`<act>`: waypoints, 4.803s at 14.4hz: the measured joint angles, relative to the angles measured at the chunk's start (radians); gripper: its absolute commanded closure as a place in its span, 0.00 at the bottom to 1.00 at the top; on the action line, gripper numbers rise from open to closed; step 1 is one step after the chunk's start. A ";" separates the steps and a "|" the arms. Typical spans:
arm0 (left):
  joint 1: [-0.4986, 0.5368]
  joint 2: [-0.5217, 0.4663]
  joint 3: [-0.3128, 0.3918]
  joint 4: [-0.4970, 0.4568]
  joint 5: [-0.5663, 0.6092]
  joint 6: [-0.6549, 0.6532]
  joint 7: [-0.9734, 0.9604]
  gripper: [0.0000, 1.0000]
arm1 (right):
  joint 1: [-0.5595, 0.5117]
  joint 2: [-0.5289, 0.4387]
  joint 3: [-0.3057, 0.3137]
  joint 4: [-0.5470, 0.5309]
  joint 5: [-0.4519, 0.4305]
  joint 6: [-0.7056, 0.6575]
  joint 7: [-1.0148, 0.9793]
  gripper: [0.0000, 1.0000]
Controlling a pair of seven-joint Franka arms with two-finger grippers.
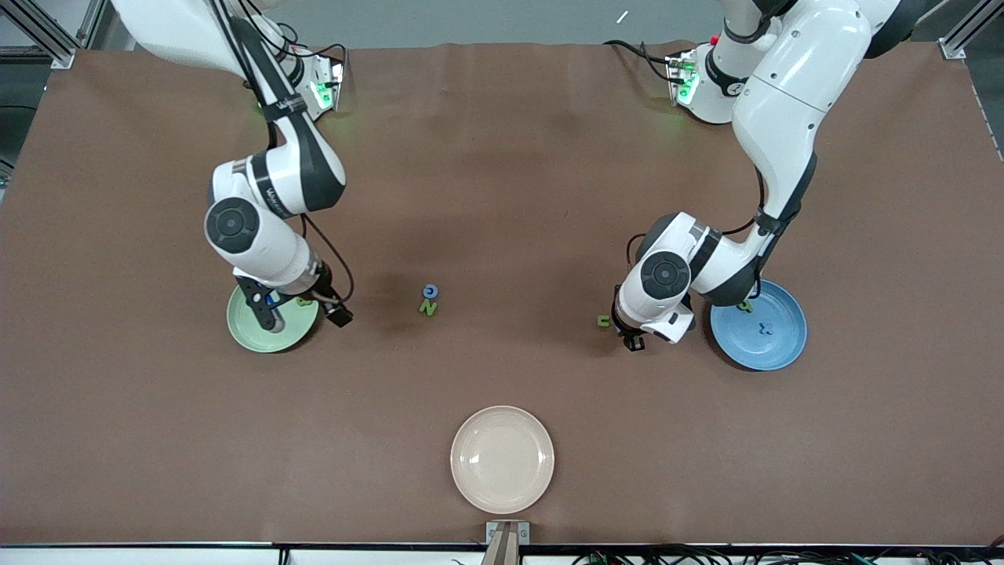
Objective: Sort upper and lower case letters into plates
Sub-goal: 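Carry the m with the left gripper while the right gripper reaches the N, then drop the m with the left gripper while the right gripper grasps the N, then place the N with the right gripper while the left gripper reaches the u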
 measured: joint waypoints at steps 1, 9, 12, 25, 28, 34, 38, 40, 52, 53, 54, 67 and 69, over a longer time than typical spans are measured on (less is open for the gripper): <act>0.000 0.000 0.000 0.000 0.003 0.000 0.000 0.80 | 0.016 0.000 0.000 0.003 0.000 0.000 -0.031 0.00; 0.011 -0.022 0.000 0.018 0.031 0.006 0.323 0.85 | 0.145 0.073 0.001 0.040 -0.003 0.035 -0.189 0.01; 0.026 -0.059 0.000 0.019 0.031 -0.022 0.546 0.85 | 0.166 0.110 0.000 0.050 -0.003 0.108 -0.196 0.11; 0.412 -0.208 -0.096 -0.133 0.030 -0.172 1.722 0.84 | 0.209 0.253 -0.005 0.086 -0.044 0.200 -0.190 0.31; 0.475 -0.231 -0.098 -0.183 0.030 -0.172 1.847 0.84 | 0.211 0.275 -0.005 0.102 -0.059 0.200 -0.181 0.32; 0.560 -0.252 -0.100 -0.271 0.032 -0.131 1.892 0.84 | 0.216 0.306 -0.005 0.142 -0.062 0.201 -0.160 0.36; 0.596 -0.253 -0.100 -0.310 0.032 -0.085 1.893 0.84 | 0.224 0.316 -0.007 0.146 -0.079 0.201 -0.151 0.38; 0.596 -0.253 -0.100 -0.319 0.032 -0.077 1.892 0.84 | 0.226 0.317 -0.010 0.146 -0.079 0.201 -0.150 0.41; 0.595 -0.235 -0.101 -0.327 0.032 -0.034 1.852 0.00 | 0.227 0.326 -0.011 0.146 -0.087 0.201 -0.139 0.67; 0.594 -0.235 -0.103 -0.323 0.032 -0.032 1.851 0.00 | 0.227 0.328 -0.011 0.147 -0.089 0.203 -0.138 0.79; 0.592 -0.235 -0.107 -0.317 0.032 -0.031 1.851 0.00 | 0.227 0.328 -0.011 0.149 -0.089 0.203 -0.134 0.94; 0.394 -0.220 -0.185 -0.212 0.034 -0.033 1.828 0.01 | 0.059 0.143 -0.037 0.141 -0.094 -0.001 -0.235 1.00; 0.361 -0.206 -0.185 -0.196 0.034 -0.033 1.829 0.01 | -0.005 0.067 -0.038 0.075 -0.094 -0.012 -0.339 1.00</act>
